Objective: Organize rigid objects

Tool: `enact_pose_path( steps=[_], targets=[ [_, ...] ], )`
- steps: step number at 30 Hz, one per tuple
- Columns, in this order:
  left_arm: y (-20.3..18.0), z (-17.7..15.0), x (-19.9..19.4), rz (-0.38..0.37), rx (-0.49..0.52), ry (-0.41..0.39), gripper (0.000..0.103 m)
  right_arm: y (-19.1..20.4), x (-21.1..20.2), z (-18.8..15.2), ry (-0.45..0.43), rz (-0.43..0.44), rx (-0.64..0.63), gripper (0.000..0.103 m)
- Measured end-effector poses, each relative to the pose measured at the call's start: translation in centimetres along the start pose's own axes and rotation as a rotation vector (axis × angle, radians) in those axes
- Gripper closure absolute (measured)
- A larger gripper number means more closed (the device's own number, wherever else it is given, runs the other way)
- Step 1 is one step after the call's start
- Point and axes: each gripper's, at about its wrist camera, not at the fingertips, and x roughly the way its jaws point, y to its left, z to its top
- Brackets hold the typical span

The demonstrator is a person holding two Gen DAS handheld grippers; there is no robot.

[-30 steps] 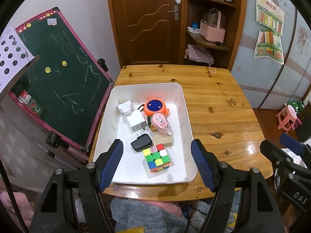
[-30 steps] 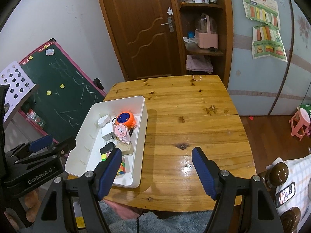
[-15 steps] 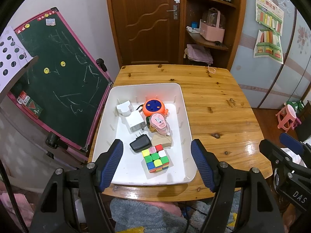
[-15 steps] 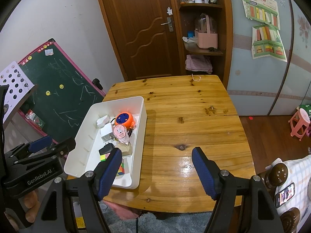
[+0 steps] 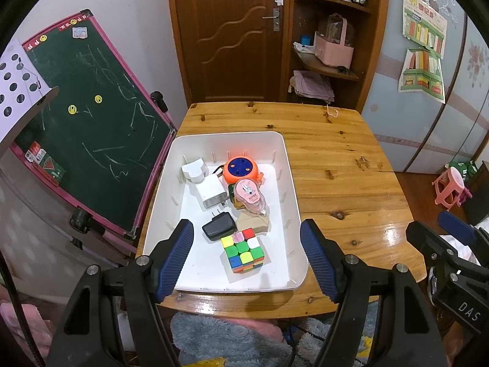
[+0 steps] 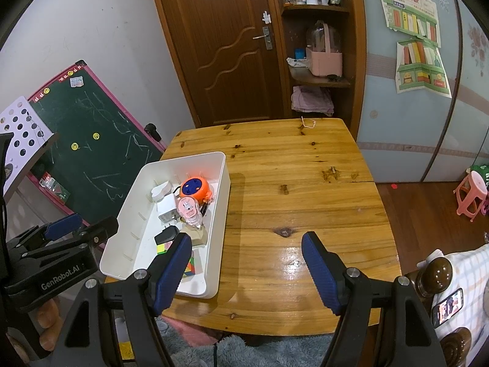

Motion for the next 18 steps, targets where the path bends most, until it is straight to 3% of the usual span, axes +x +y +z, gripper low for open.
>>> enact_pose_path(
  steps=[18],
  targets=[
    [-0.16, -0.2, 0.08, -0.002, 0.001, 0.007, 0.027, -0.18, 0.13, 0.01, 0.006, 0.001, 0.001, 0.028]
  ],
)
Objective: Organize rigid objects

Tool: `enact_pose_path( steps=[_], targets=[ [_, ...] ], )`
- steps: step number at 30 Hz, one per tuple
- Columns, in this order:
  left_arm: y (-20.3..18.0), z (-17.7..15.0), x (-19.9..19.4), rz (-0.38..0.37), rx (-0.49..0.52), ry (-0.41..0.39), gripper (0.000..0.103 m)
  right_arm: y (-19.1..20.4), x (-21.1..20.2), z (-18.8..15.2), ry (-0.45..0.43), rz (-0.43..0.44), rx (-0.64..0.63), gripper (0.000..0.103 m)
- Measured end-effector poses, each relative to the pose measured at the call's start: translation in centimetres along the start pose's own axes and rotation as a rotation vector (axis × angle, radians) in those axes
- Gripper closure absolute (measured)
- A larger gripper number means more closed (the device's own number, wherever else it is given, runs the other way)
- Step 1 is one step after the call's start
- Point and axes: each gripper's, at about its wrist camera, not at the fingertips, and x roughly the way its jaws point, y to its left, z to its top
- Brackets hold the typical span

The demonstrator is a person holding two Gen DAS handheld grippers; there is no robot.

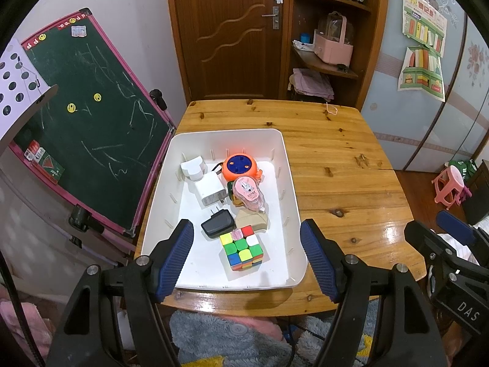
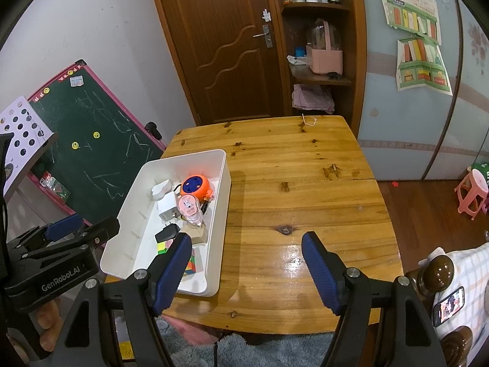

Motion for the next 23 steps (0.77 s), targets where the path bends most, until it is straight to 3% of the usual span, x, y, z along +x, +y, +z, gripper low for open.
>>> enact_pose_path(
  steps=[23],
  targets=[
    [0.11, -0.36, 0.78, -0.006, -0.009, 0.03, 0.027, 0.58, 0.68, -0.45, 0.024, -0.001, 0.01, 0.028]
  ],
)
